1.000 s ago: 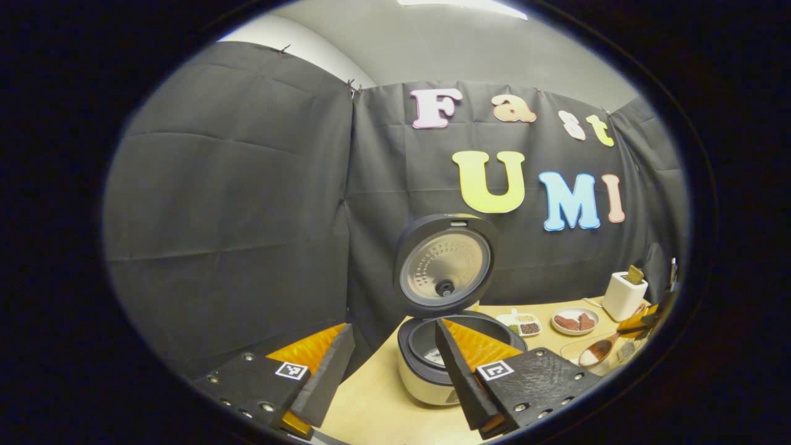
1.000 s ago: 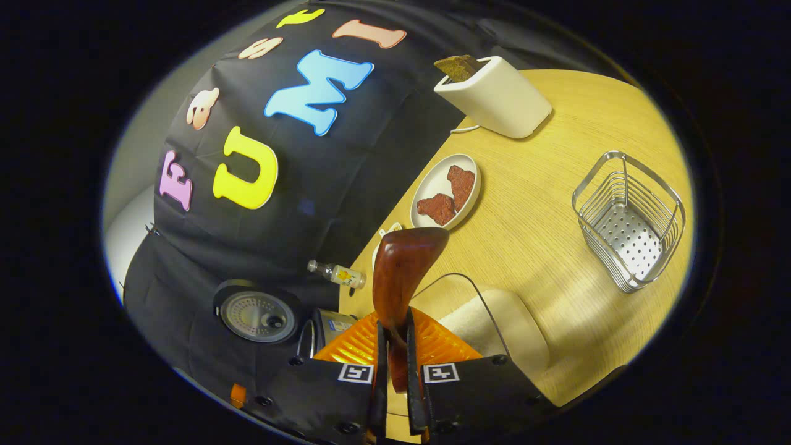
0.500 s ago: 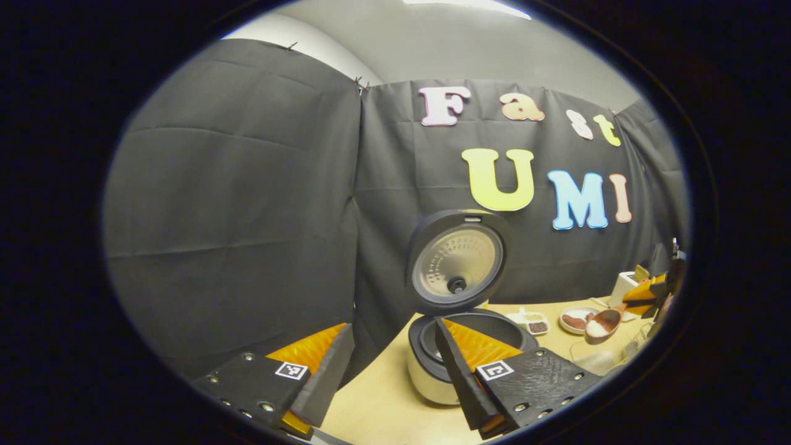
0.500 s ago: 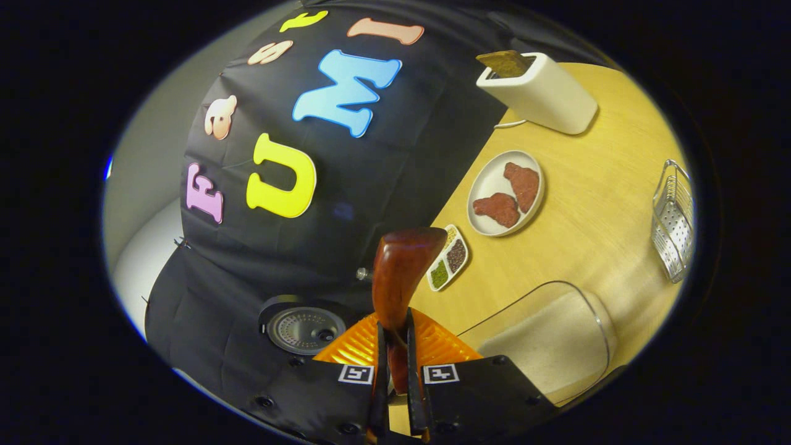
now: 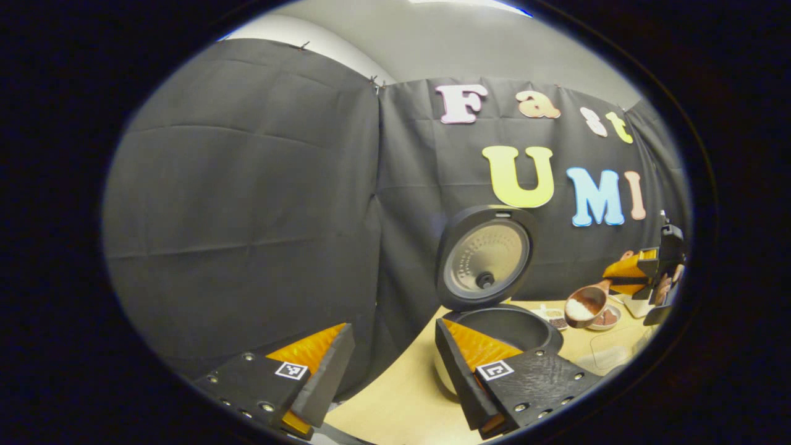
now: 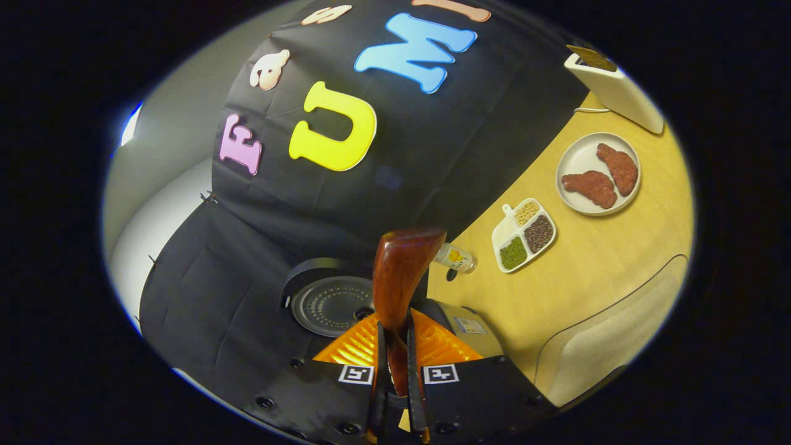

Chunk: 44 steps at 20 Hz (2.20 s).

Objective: Close the left gripper, press the button to open the rice cooker; take a wooden spoon from the chopstick holder with the right hand, scoop a spoonful of rice and pour it into the rice cooker, then put the wooden spoon back into the chopstick holder.

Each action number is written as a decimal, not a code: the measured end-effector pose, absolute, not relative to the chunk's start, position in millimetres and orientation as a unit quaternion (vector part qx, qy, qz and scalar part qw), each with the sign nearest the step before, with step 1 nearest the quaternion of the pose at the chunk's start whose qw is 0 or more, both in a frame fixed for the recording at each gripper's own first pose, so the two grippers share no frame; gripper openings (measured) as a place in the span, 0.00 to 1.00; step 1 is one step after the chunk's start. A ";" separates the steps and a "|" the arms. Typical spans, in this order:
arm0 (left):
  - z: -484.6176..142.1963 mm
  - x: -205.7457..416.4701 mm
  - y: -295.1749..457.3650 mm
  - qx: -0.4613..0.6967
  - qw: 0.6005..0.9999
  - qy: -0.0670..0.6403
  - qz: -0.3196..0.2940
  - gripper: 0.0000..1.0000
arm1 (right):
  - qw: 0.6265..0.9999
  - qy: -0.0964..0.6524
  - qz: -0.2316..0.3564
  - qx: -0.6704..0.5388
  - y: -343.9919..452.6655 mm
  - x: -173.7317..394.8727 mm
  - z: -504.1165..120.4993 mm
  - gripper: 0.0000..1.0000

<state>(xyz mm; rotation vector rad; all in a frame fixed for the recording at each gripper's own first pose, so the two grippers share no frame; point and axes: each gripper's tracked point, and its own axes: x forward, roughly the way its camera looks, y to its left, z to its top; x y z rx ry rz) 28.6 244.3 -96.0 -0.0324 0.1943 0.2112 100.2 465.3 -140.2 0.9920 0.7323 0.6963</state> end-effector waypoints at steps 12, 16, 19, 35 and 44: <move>-116.8 -3.7 292.0 -0.030 0.980 0.112 0.159 0.83 | 0.816 0.321 0.401 0.265 598.3 80.6 -165.3 0.15; -122.1 -2.8 292.3 -0.032 0.979 0.114 0.163 0.80 | 0.838 0.299 0.421 0.175 615.6 71.2 -177.4 0.15; -124.8 -2.9 291.8 -0.039 0.980 0.113 0.162 0.80 | 0.852 0.274 0.431 0.115 620.8 66.5 -179.7 0.15; -124.0 3.6 294.2 -0.042 0.982 0.103 0.155 0.80 | 0.860 -0.040 0.431 -0.269 624.9 42.9 -133.3 0.15; -123.8 6.1 293.5 -0.042 0.982 0.101 0.153 0.80 | 0.864 -0.021 0.432 -0.258 623.2 44.6 -138.4 0.15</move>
